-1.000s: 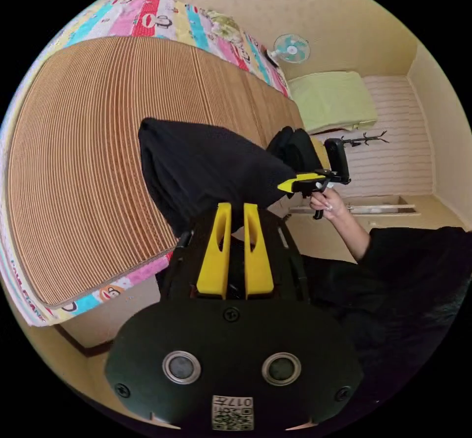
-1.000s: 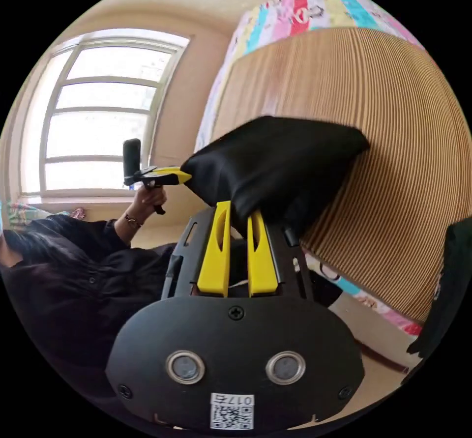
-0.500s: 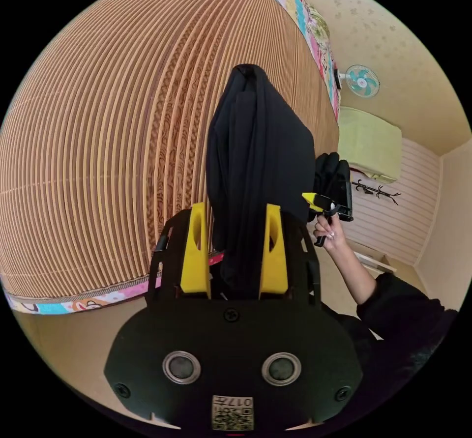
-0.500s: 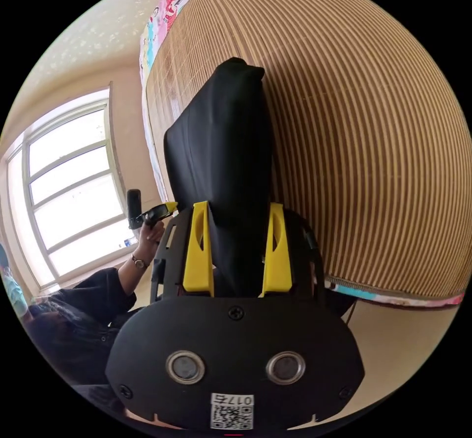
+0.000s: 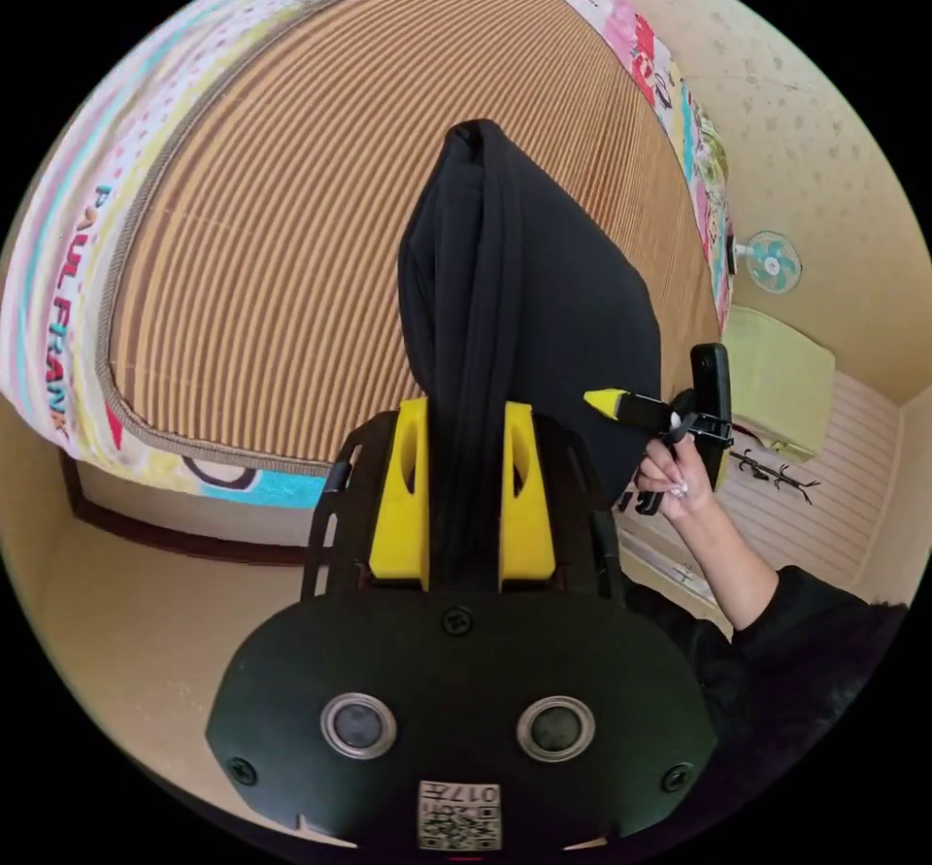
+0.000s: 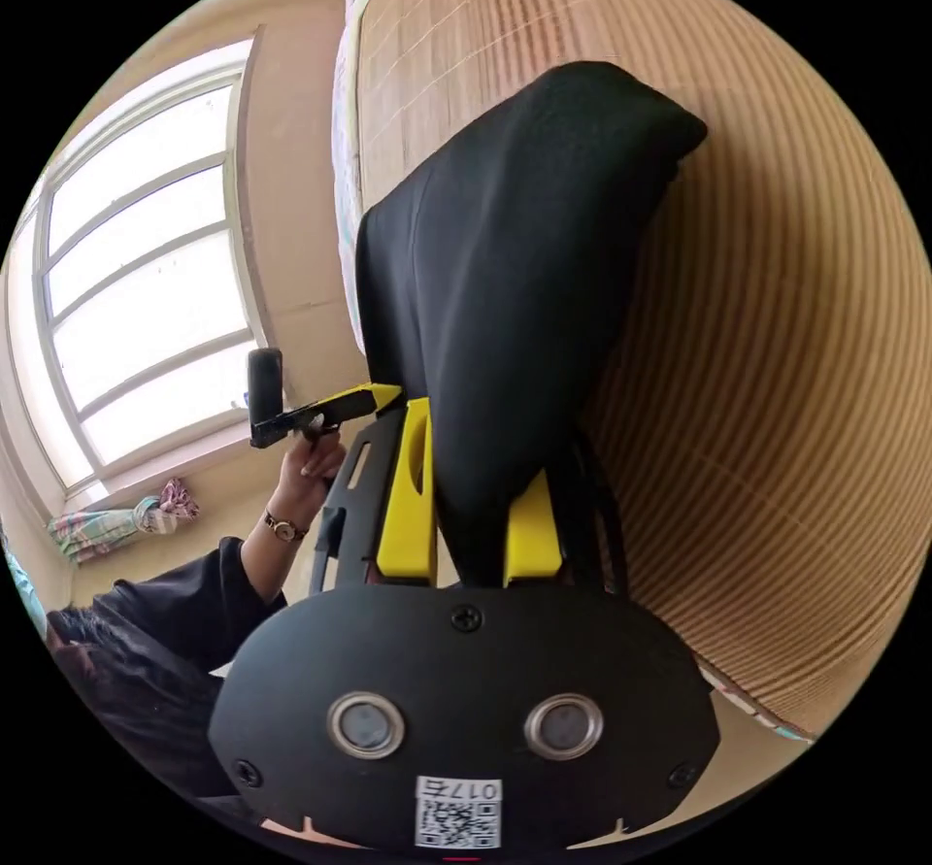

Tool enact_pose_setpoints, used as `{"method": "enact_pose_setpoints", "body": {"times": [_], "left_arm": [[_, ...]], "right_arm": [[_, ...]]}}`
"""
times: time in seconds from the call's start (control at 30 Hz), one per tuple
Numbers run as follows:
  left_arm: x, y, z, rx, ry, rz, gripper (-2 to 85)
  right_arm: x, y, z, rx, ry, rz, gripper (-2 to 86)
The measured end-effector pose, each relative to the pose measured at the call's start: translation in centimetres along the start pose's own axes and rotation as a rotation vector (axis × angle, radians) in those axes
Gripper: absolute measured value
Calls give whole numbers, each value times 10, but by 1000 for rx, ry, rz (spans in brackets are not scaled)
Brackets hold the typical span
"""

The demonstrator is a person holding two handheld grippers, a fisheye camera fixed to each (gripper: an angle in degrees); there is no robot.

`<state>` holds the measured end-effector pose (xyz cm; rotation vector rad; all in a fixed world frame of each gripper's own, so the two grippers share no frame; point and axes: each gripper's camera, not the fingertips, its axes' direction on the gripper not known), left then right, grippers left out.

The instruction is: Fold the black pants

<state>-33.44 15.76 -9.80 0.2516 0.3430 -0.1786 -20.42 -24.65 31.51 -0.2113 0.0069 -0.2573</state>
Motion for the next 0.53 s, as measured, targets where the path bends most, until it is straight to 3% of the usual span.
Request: {"method": "enact_pose_setpoints", "body": {"times": [0.13, 0.27, 0.37, 0.53], "left_arm": [[-63, 12, -71, 203, -43, -163, 99], [-84, 42, -97, 326, -4, -264, 103], [-64, 73, -81, 372, 47, -218, 100], [47, 120, 0, 296, -80, -17, 81]], "right_arm": [[-57, -47, 80, -68, -140, -43, 88], [-69, -47, 98, -108, -192, -47, 74], [-61, -15, 82, -157, -98, -82, 43], [-16, 97, 0, -198, 248, -7, 13]]}}
